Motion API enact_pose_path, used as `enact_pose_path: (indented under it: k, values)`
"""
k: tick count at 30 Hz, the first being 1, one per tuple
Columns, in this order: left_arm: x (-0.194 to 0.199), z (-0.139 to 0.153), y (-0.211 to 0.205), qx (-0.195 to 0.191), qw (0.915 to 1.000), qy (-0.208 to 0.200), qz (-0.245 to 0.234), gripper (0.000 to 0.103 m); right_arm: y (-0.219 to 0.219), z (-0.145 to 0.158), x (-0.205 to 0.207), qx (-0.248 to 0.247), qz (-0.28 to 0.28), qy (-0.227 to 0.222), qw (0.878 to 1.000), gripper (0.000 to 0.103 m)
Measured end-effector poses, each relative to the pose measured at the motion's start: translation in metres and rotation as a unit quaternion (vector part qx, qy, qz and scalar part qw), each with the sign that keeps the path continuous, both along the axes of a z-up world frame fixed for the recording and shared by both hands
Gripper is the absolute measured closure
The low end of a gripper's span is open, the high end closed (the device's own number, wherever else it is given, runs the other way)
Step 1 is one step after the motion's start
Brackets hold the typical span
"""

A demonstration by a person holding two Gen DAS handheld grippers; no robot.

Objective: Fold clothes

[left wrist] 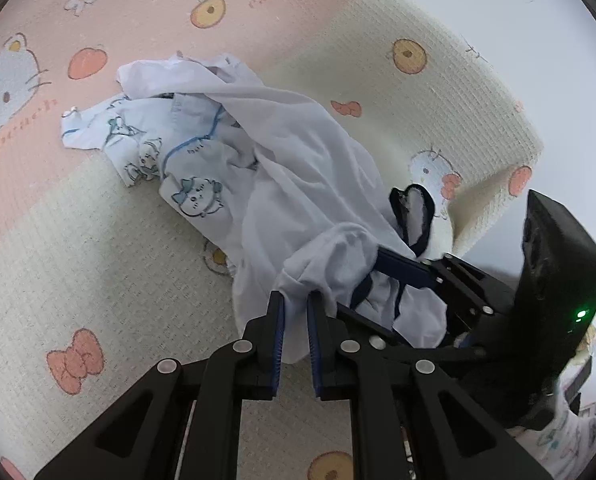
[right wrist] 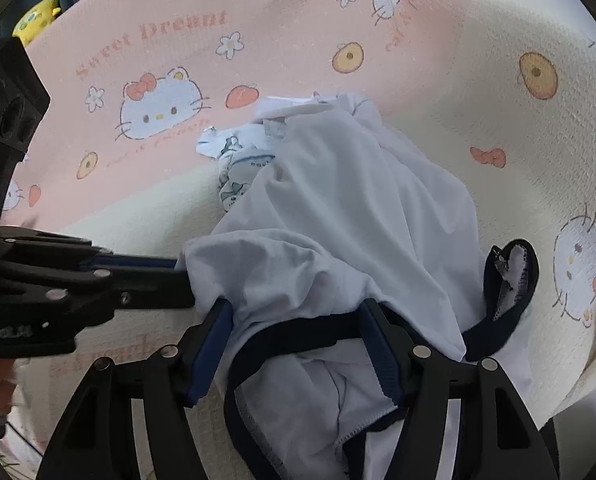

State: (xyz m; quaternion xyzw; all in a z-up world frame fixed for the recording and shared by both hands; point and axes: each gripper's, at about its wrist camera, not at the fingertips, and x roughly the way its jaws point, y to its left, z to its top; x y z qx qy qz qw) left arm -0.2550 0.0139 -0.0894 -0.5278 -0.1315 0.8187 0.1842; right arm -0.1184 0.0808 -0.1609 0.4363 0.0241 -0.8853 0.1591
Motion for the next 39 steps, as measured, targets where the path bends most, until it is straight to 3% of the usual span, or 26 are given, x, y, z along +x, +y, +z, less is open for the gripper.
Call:
enact_pose_path:
  k: [1, 3, 6, 8, 9, 15, 24, 29, 31, 33, 35, 39]
  values:
    - [-0.002, -0.001, 0.000, -0.006, 0.9999, -0.011, 0.004, 0.093, 0.000, 0.001, -0.001, 0.005, -0.004, 0.004, 1.000, 0.062]
    - [-0.005, -0.003, 0.001, -0.020, 0.9991, -0.035, 0.014, 0.091, -0.001, 0.003, -0.003, 0.014, -0.011, 0.012, 1.000, 0.092]
    - [-0.008, -0.005, -0.007, 0.011, 0.9980, -0.051, 0.037, 0.079, 0.006, 0.011, -0.003, 0.030, -0.036, 0.024, 0.999, 0.095]
    - [-0.008, -0.006, -0.013, 0.035, 0.9960, -0.061, 0.056, 0.033, 0.015, 0.014, -0.004, 0.037, -0.057, 0.024, 0.997, 0.095]
    - [-0.009, -0.006, -0.015, 0.041, 0.9951, -0.061, 0.066, 0.028, 0.021, 0.014, -0.005, 0.038, -0.068, 0.021, 0.997, 0.095]
    - [-0.017, -0.012, -0.009, 0.052, 0.9933, -0.071, 0.075, 0.027, 0.059, 0.001, -0.015, 0.032, -0.136, -0.022, 0.990, 0.095]
    - [-0.035, -0.018, -0.003, 0.094, 0.9870, -0.097, 0.088, 0.027, 0.082, -0.013, -0.017, 0.068, -0.159, -0.058, 0.983, 0.095]
    - [-0.039, -0.016, 0.004, 0.094, 0.9875, -0.095, 0.083, 0.027, 0.091, -0.010, -0.016, 0.047, -0.157, -0.067, 0.984, 0.095]
    - [-0.040, -0.016, 0.006, 0.092, 0.9881, -0.092, 0.082, 0.028, 0.097, -0.008, -0.014, 0.012, -0.153, -0.077, 0.985, 0.093]
    - [-0.040, -0.016, 0.006, 0.093, 0.9888, -0.084, 0.082, 0.037, 0.104, -0.007, -0.012, -0.022, -0.150, -0.092, 0.984, 0.080]
    - [-0.040, -0.018, 0.007, 0.092, 0.9891, -0.086, 0.076, 0.057, 0.110, -0.002, -0.006, -0.053, -0.148, -0.097, 0.983, 0.068]
    - [-0.038, -0.019, 0.007, 0.098, 0.9891, -0.085, 0.068, 0.072, 0.114, 0.018, 0.012, -0.086, -0.130, -0.075, 0.985, 0.041]
